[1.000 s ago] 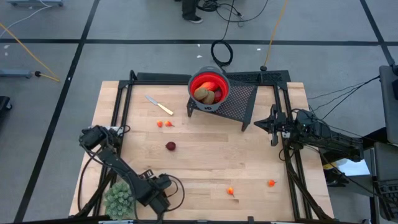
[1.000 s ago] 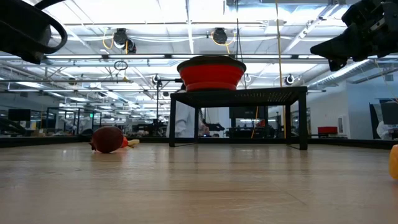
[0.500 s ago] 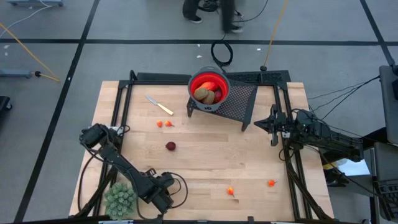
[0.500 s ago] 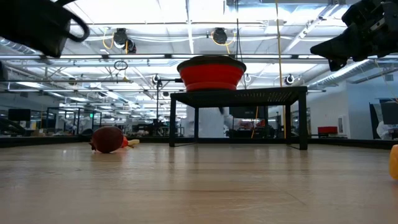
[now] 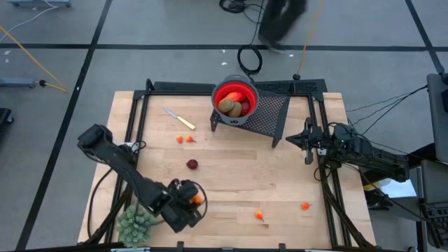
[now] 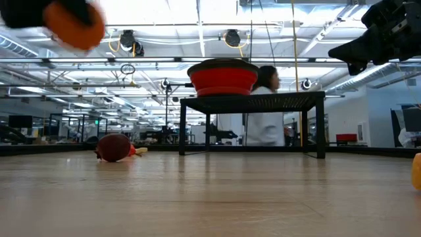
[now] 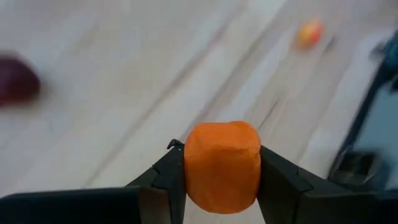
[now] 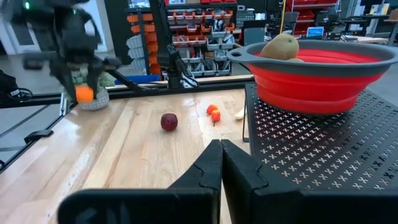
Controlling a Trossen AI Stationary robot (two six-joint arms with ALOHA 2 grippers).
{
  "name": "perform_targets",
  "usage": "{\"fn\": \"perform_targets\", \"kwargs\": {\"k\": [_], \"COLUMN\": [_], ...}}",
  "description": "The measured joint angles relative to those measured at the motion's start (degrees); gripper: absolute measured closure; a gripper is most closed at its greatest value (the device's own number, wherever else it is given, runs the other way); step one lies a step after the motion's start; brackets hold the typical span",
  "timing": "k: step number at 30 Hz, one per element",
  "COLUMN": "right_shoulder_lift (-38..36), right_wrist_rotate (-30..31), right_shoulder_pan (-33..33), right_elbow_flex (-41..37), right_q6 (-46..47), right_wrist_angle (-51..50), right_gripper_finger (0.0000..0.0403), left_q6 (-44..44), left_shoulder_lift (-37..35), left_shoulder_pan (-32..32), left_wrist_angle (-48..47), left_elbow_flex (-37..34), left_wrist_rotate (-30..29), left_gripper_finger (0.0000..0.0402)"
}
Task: Pick & Place Fruit
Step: Put the orange into the strainer bowl on the shelf
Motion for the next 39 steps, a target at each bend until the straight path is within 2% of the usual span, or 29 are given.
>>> {"fn": "perform_targets", "kwargs": {"k": [6, 11, 15, 19, 28, 39], "right_shoulder_lift": [0.0, 0.0, 0.0, 0.0, 0.0, 0.0], "right_wrist_rotate": [0.0, 0.0, 0.0, 0.0, 0.0, 0.0], "right_shoulder_pan": [0.0, 0.0, 0.0, 0.0, 0.0, 0.0], "right_elbow_flex": [0.0, 0.0, 0.0, 0.0, 0.0, 0.0], "right_q6": [0.0, -0.3, -0.6, -0.6, -0.7, -0.7], "right_wrist_angle": [0.0, 0.0, 0.0, 0.0, 0.0, 0.0], "right_gripper_finger": [0.0403, 0.0403, 0.0403, 0.0403, 0.0403, 0.0403], "left_q6": [3.9, 8.7, 13.5, 18.1, 28.5, 38.6], "left_shoulder_lift": [-4.7, -7.2, -8.2, -8.2, -8.2, -8.2], "left_shoulder_pan": [0.9, 2.5, 4.1, 5.8, 9.9, 13.3], "left_wrist_angle": [5.0, 12.3, 21.1, 31.2, 52.5, 69.8], "left_elbow_flex": [0.0, 0.1, 0.1, 0.1, 0.1, 0.0], "left_wrist_rotate": [-9.4, -13.2, -13.5, -9.9, 2.6, 12.4], "left_gripper_finger": [0.0256, 0.0256, 0.0256, 0.0256, 0.0256, 0.0256]}}
